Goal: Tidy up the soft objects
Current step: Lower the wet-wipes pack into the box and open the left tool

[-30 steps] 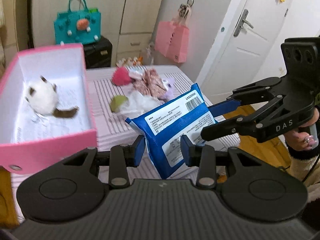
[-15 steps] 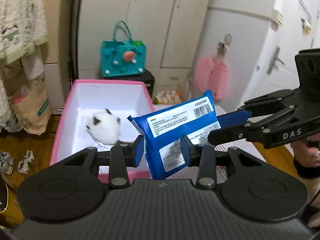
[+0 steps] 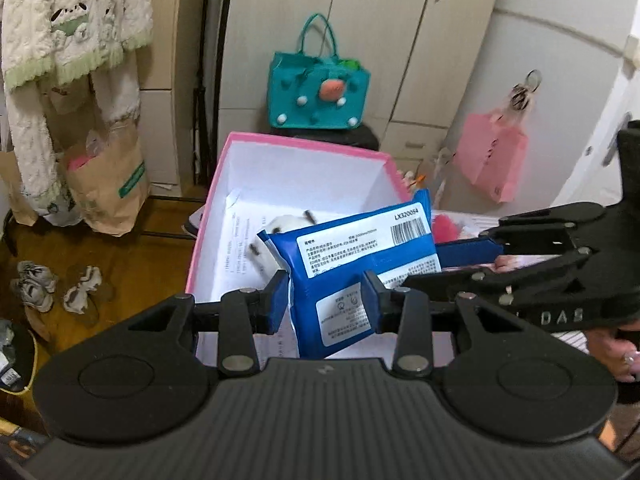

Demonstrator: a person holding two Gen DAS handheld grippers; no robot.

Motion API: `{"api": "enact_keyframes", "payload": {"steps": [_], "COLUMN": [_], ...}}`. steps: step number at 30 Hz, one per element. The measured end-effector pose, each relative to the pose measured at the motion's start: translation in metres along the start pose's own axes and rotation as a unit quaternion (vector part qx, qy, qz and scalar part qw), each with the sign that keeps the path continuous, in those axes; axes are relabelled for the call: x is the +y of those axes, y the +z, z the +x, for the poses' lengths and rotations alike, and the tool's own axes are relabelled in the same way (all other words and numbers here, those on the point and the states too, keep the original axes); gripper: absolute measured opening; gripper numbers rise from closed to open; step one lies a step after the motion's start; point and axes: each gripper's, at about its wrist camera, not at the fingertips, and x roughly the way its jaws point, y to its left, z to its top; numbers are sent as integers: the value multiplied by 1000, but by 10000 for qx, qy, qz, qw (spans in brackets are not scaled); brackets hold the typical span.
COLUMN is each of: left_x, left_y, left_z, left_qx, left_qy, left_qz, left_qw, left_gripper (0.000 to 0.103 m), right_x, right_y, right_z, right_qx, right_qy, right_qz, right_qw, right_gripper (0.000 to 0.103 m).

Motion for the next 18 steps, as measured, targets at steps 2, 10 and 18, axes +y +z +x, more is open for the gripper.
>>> {"api": "enact_keyframes", "payload": {"steps": [2, 10, 18], "left_x": [4, 11, 1], "left_y": [0, 0, -8], "left_z": [12, 45, 55], "left_qx": [65, 441, 583], "left_qy": [111, 407, 544], "left_qz": [44, 394, 767], "left_qw": [9999, 9974, 9939], "left_gripper": [37, 37, 38], "right_x": [0, -2, -10], "right_y": [3, 6, 3], "right_z": [13, 43, 61], "right_qx": [110, 604, 820], "right_qy": [-77, -210, -400], "right_qz": [-36, -139, -194], "right_qw": [9999, 9979, 9956], "right_gripper": [41, 41, 41]}}
